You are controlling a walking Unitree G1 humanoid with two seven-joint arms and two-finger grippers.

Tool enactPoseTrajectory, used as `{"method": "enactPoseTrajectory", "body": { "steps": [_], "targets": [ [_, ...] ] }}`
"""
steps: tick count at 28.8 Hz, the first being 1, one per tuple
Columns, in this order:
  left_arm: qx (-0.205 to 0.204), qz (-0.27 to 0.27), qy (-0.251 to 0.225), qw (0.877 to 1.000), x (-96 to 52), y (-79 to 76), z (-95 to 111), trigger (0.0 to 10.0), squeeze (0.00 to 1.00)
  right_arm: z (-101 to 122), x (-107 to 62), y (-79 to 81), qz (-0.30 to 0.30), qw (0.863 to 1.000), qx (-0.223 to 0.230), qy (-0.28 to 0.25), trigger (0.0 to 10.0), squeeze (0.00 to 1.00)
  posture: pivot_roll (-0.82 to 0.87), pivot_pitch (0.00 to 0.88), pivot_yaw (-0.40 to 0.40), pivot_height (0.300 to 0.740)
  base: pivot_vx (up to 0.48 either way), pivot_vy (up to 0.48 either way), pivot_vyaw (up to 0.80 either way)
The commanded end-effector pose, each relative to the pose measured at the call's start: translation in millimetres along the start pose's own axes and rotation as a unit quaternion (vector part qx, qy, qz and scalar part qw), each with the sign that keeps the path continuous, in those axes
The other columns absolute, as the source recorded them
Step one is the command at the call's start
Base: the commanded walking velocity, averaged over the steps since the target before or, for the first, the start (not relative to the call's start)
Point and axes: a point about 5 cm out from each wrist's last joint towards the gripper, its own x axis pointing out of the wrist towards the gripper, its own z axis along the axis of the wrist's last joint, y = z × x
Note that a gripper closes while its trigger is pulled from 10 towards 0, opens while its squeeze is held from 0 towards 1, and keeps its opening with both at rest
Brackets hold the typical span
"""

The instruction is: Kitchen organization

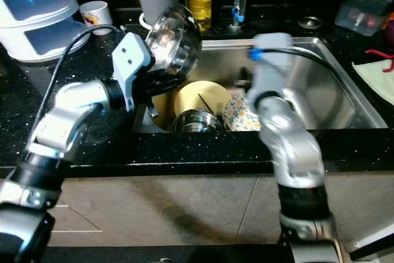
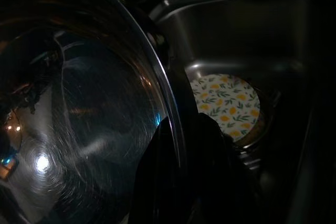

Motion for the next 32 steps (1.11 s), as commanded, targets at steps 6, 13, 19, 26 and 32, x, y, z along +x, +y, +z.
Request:
{"method": "enactPoseTrajectory", "body": {
  "steps": [6, 13, 19, 26, 32],
  "targets": [
    [-0.002, -0.063, -0.016, 0.998, 16.0, -5.8, 1, 10.0, 0.0, 22, -30.5, 2.2, 0.09, 0.985, 0.112, -0.098, 10.0, 0.0, -0.08, 0.082, 0.05, 0.74, 0.0, 0.0, 0.0],
    [-0.012, -0.13, 0.06, 0.99, 26.3, -19.1, -35, 10.0, 0.0, 31, -53.2, 11.4, 0.141, 0.973, 0.135, -0.124, 10.0, 0.0, -0.12, 0.106, 0.079, 0.74, 0.0, 0.0, 0.0],
    [0.005, -0.163, 0.112, 0.98, 32.8, -22.7, -49, 10.0, 0.0, 35, -66.2, 15.4, 0.169, 0.966, 0.148, -0.129, 10.0, 0.0, -0.13, 0.128, 0.088, 0.74, 0.0, 0.0, 0.0],
    [0.029, -0.184, 0.138, 0.973, 41.5, -27.8, -55, 10.0, 0.0, 38, -73.6, 19.0, 0.184, 0.962, 0.154, -0.129, 10.0, 0.0, -0.15, 0.145, 0.089, 0.74, 0.0, 0.0, 0.0],
    [0.04, -0.195, 0.137, 0.97, 47.8, -35.0, -59, 10.0, 0.0, 38, -74.3, 17.4, 0.183, 0.963, 0.154, -0.123, 10.0, 0.0, -0.14, 0.147, 0.082, 0.74, 0.0, 0.0, 0.0]
  ]
}}
